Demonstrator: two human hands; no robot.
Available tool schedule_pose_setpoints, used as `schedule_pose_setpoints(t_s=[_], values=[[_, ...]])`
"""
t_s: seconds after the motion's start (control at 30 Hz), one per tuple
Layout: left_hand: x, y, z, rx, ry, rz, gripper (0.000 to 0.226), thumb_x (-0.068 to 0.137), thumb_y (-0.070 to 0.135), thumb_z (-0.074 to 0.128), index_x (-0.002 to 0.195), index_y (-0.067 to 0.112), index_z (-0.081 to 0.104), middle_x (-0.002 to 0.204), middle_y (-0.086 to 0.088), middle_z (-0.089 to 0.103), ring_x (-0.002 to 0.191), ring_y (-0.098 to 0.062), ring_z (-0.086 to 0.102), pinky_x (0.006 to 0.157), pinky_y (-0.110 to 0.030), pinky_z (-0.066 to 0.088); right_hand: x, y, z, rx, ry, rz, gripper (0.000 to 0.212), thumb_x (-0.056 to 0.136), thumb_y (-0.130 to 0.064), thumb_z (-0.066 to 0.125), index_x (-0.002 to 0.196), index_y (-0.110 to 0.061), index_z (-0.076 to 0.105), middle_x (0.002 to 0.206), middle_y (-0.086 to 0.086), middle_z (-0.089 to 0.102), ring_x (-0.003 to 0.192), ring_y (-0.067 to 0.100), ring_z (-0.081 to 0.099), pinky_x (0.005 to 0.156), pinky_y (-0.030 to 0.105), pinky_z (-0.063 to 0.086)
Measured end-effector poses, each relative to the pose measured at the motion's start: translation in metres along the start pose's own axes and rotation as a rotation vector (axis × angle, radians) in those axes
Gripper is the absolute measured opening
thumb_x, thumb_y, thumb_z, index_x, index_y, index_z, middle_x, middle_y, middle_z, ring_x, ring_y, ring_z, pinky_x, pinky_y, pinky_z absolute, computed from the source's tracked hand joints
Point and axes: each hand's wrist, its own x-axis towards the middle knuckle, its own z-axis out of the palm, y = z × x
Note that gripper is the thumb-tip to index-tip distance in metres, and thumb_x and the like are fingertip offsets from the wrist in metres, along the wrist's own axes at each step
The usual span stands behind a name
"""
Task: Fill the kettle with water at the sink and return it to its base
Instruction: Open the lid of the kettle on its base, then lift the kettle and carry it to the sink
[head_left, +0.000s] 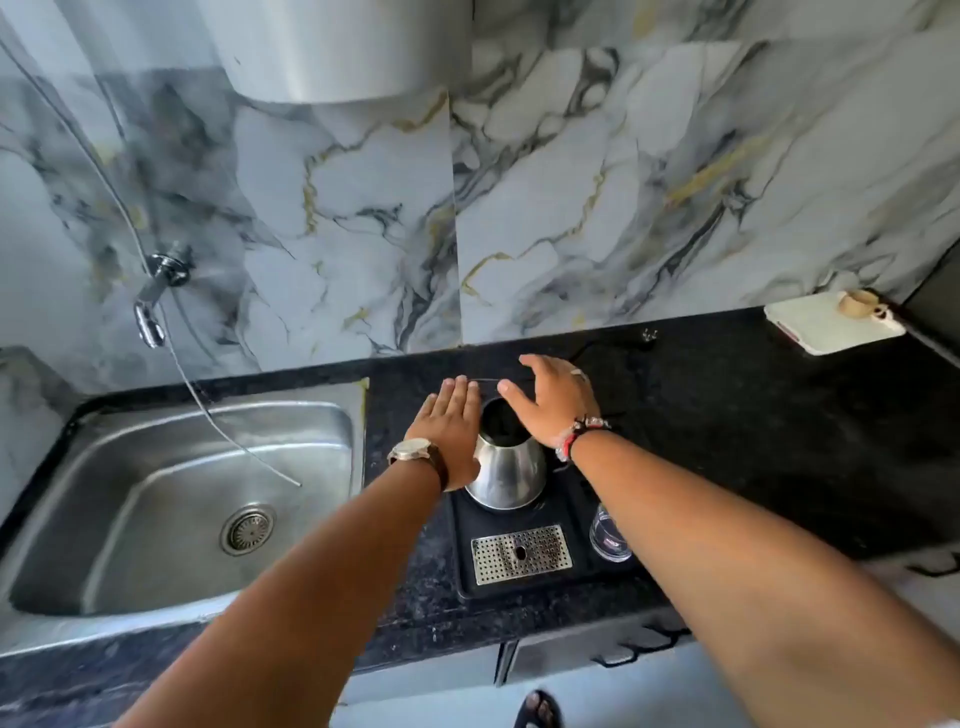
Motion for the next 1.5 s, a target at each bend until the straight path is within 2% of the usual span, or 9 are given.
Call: schedule_pose_setpoints(t_s=[0.37, 0.57, 0.73, 0.83, 0.93, 1.03, 1.13, 1.33, 1.5], values=[[0.010, 0.001, 0.052, -0.023, -0.102, -0.132, 0.104, 0.087, 0.024, 0.054, 0.152, 0.008, -0.026, 0.165, -0.011, -0.026, 0.153, -0.031, -0.017, 0.124, -0.044, 0.000, -0.010, 0.013, 0.063, -0.096, -0.045, 0.223, 0.069, 0.075, -0.075, 0.049, 0.126, -0.030, 0.062, 0.123, 0.000, 0.074, 0.117, 0.032, 0.062, 0.102, 0.049, 0.039], [0.011, 0.002, 0.058, -0.032, -0.060, -0.132, 0.093, 0.090, 0.015, 0.042, 0.152, 0.007, -0.026, 0.164, -0.011, -0.028, 0.151, -0.032, -0.021, 0.125, -0.047, 0.001, -0.005, 0.015, 0.064, -0.038, -0.029, 0.235, 0.057, 0.082, -0.058, 0.052, 0.131, -0.032, 0.063, 0.127, -0.002, 0.074, 0.120, 0.032, 0.062, 0.105, 0.048, 0.035], [0.011, -0.006, 0.056, -0.009, -0.064, -0.079, 0.094, 0.087, 0.010, 0.041, 0.152, 0.007, -0.026, 0.165, -0.012, -0.025, 0.151, -0.033, -0.020, 0.125, -0.046, -0.001, -0.001, 0.017, 0.053, 0.326, 0.109, 0.310, 0.046, 0.082, -0.047, 0.049, 0.115, -0.026, 0.073, 0.103, 0.005, 0.081, 0.102, 0.035, 0.071, 0.097, 0.045, 0.049], [0.011, -0.009, 0.055, -0.012, -0.063, -0.051, 0.100, 0.086, 0.015, 0.049, 0.153, 0.007, -0.025, 0.165, -0.012, -0.024, 0.152, -0.034, -0.019, 0.124, -0.046, -0.001, -0.002, 0.033, 0.049, 0.645, 0.139, 0.418, 0.033, 0.085, -0.035, 0.058, 0.111, -0.022, 0.075, 0.097, 0.000, 0.079, 0.092, 0.021, 0.074, 0.085, 0.029, 0.057], [0.010, -0.009, 0.054, -0.035, -0.090, -0.049, 0.104, 0.084, 0.015, 0.052, 0.153, 0.007, -0.026, 0.164, -0.010, -0.027, 0.151, -0.033, -0.020, 0.124, -0.045, -0.003, -0.009, 0.049, 0.049, 0.747, 0.141, 0.434, 0.019, 0.094, -0.020, 0.063, 0.107, -0.016, 0.076, 0.098, 0.001, 0.078, 0.097, 0.018, 0.072, 0.072, 0.006, 0.046], [0.011, -0.009, 0.053, -0.067, -0.105, -0.055, 0.106, 0.085, 0.024, 0.055, 0.153, 0.009, -0.025, 0.165, -0.010, -0.026, 0.152, -0.032, -0.020, 0.124, -0.045, -0.002, -0.019, 0.061, 0.055, 0.789, 0.106, 0.417, 0.030, 0.090, -0.043, 0.064, 0.098, -0.018, 0.077, 0.094, 0.000, 0.078, 0.092, 0.013, 0.071, 0.078, 0.019, 0.050], [0.011, -0.008, 0.051, -0.083, -0.118, -0.056, 0.109, 0.086, 0.029, 0.058, 0.154, 0.010, -0.025, 0.165, -0.009, -0.026, 0.151, -0.031, -0.021, 0.125, -0.046, -0.002, -0.023, 0.073, 0.066, 0.721, 0.165, 0.443, 0.049, 0.089, -0.059, 0.056, 0.079, -0.014, 0.073, 0.069, 0.007, 0.071, 0.066, 0.013, 0.061, 0.066, 0.034, 0.047], [0.014, -0.005, 0.050, -0.078, -0.116, -0.098, 0.107, 0.088, 0.030, 0.057, 0.153, 0.011, -0.026, 0.164, -0.008, -0.028, 0.151, -0.028, -0.024, 0.124, -0.043, -0.005, -0.009, 0.091, 0.086, 0.702, 0.194, 0.435, 0.056, 0.089, -0.052, 0.064, 0.052, -0.017, 0.042, 0.041, -0.010, 0.040, 0.045, 0.010, 0.037, 0.054, 0.038, 0.043], [0.013, -0.009, 0.048, -0.081, -0.093, -0.142, 0.101, 0.090, 0.031, 0.049, 0.152, 0.011, -0.027, 0.164, -0.009, -0.029, 0.150, -0.026, -0.026, 0.123, -0.041, -0.009, 0.001, 0.079, 0.089, 0.765, 0.246, 0.435, 0.054, 0.086, -0.053, 0.062, 0.049, -0.018, 0.042, 0.043, -0.007, 0.037, 0.045, 0.017, 0.036, 0.052, 0.040, 0.037]])
